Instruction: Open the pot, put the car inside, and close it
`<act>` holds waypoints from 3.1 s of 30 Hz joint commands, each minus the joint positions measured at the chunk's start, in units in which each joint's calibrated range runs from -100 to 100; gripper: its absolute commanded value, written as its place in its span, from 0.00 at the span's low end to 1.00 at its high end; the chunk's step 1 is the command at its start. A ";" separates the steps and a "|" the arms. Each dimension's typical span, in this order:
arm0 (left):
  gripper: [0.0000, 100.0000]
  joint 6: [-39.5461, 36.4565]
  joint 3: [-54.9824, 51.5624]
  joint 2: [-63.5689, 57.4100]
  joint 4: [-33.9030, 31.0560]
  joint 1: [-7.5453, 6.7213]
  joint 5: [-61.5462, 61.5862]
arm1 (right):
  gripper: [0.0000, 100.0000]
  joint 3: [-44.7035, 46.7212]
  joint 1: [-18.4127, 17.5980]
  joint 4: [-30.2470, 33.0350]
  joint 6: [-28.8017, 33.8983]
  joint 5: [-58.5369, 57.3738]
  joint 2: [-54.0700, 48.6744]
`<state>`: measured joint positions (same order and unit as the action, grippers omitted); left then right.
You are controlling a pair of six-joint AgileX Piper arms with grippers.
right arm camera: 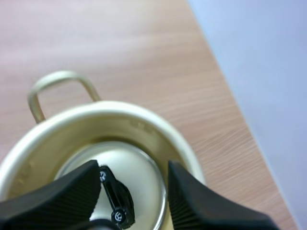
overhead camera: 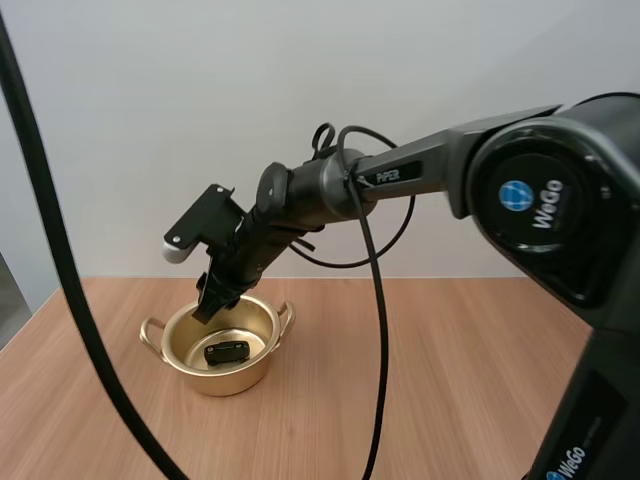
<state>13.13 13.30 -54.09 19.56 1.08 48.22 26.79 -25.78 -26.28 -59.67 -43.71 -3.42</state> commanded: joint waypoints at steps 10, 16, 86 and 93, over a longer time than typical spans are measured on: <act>0.00 0.24 -3.17 0.14 -1.18 0.02 3.48 | 0.00 -0.02 10.09 0.43 6.77 -2.18 -21.89; 0.00 0.24 -10.95 0.14 -1.87 0.02 -3.11 | 0.00 -0.02 18.76 0.43 9.42 -7.30 -27.12; 0.00 5.20 -56.70 29.52 -6.43 3.38 28.10 | 0.00 18.53 31.06 -8.63 6.83 9.32 -48.63; 0.00 5.56 -56.70 32.07 -6.57 3.38 27.10 | 0.00 18.53 31.06 -8.63 6.83 9.32 -48.51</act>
<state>18.68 -43.48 -22.24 13.11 4.45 75.07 45.35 5.27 -34.99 -52.78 -34.40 -52.06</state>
